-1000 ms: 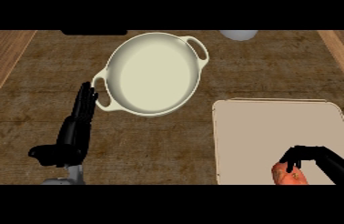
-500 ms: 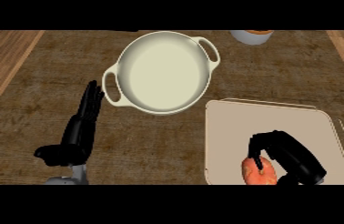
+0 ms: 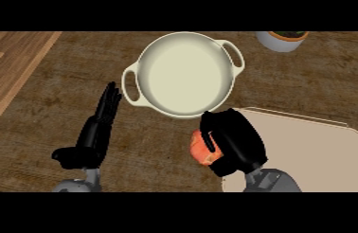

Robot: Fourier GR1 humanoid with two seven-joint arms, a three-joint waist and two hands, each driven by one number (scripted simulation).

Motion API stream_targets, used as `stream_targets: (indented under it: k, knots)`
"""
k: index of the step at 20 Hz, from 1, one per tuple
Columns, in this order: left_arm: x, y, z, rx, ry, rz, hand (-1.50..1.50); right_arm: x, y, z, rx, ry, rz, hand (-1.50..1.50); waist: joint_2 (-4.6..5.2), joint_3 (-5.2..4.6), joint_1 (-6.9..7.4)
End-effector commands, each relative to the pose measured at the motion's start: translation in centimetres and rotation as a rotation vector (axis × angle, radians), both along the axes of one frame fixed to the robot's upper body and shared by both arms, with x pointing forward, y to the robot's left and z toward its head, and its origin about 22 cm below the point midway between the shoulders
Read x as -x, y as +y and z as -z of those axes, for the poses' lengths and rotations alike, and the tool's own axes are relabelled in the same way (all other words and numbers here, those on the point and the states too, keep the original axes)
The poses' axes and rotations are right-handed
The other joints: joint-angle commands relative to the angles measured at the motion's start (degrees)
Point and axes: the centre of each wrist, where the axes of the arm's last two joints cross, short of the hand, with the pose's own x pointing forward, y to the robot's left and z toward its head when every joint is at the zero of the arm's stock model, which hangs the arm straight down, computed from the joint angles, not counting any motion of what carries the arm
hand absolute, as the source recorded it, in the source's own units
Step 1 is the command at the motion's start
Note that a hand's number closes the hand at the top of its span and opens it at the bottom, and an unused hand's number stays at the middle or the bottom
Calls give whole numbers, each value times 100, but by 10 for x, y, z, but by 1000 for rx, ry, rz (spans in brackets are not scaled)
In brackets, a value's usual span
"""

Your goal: Pick the squash from the tray and place it in the pot

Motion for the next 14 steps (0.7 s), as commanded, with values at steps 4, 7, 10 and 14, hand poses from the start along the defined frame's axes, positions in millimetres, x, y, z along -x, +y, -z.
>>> stream_targets:
  k: [4, 7, 10, 14]
  knots:
    - [-3, -11, -1, 1, 10, 23, 0, 3, 69, -40, -18, -275, 105, 150, -28, 39, 85]
    - [-6, -10, -1, -2, 6, 31, 0, 0, 86, -47, 24, -328, 197, 150, -6, 23, 99]
    - [-10, -5, -2, -10, 1, 17, 0, -1, 101, -55, 16, -363, 308, 150, -2, 27, 46]
    - [-13, -10, -6, -5, -5, 13, 0, -10, 122, -67, 28, -401, 440, 150, 22, 35, 54]
